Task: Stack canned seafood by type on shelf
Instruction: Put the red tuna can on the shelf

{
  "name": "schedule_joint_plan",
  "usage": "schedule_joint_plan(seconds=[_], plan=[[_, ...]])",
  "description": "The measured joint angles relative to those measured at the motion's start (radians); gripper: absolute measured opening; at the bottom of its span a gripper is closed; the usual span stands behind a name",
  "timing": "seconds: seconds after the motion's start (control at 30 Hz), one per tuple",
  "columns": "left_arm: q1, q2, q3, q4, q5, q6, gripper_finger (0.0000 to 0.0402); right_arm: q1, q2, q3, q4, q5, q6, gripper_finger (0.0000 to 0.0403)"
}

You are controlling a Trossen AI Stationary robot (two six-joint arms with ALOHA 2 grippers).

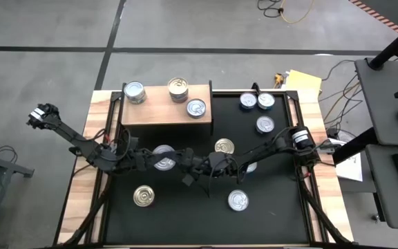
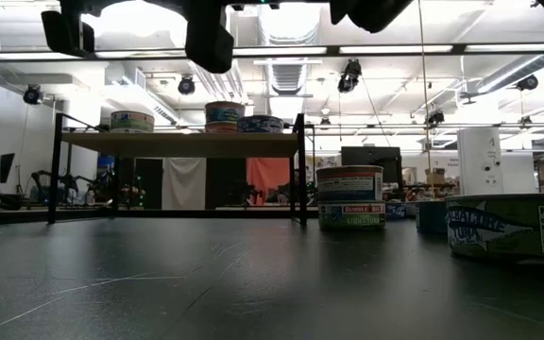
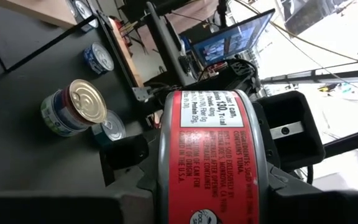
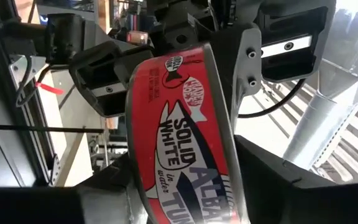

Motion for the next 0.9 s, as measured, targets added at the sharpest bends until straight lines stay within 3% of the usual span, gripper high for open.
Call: schedule_joint_plan(seconds=[0.2, 0.53, 0.9], plan=[[0.000, -0.002, 0.001, 0.011, -0.006, -0.003, 0.0114, 0.001, -0.006, 0.000, -0.001, -0.005, -0.021, 0.0154], [0.000, -0.001, 0.001, 0.001, -0.024, 0.003, 0.0117, 0.000, -0.006, -0.001, -0.005, -0.011, -0.036, 0.0153], [0.001, 0.000, 0.000, -0.025, -0.082, 0.082, 0.0183, 0.001, -0.008, -0.002, -0.014, 0.007, -0.031, 0.0132]])
